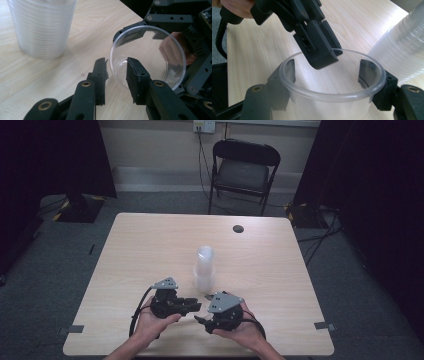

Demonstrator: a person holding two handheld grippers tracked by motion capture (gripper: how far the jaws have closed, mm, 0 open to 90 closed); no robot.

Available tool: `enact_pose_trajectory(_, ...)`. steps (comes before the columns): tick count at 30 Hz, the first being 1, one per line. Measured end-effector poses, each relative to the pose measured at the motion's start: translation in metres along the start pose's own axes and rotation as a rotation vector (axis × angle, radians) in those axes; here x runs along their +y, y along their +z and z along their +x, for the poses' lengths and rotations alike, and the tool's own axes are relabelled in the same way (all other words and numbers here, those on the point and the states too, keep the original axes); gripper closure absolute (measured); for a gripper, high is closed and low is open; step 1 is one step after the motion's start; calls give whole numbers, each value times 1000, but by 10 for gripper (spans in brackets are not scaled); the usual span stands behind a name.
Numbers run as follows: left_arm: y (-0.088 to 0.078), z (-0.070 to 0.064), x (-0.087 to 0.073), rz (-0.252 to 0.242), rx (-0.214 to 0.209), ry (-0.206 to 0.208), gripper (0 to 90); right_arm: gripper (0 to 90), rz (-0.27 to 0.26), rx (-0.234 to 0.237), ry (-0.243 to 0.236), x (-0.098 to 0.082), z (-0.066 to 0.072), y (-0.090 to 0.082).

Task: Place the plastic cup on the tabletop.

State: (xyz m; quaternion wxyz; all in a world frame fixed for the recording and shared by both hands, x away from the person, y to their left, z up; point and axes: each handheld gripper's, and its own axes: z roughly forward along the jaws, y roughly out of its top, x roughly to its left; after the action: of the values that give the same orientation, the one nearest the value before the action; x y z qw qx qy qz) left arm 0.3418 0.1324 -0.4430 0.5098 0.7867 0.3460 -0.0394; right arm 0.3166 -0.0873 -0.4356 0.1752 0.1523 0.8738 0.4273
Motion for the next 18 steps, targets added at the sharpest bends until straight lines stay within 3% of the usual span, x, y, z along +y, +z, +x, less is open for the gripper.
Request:
enact_pose_trajectory(7,-12,3,0,-65,7,-2,666,304,-4,-16,42,-3,-8,-3)
enact_pose_trajectory(12,-16,4,-1,-77,14,-3,632,303,-9,-34,66,-5,-13,-5)
enact_pose_trajectory(18,-19,5,1,-100,44,26,487,303,-15,-48,104,-10,-21,-11)
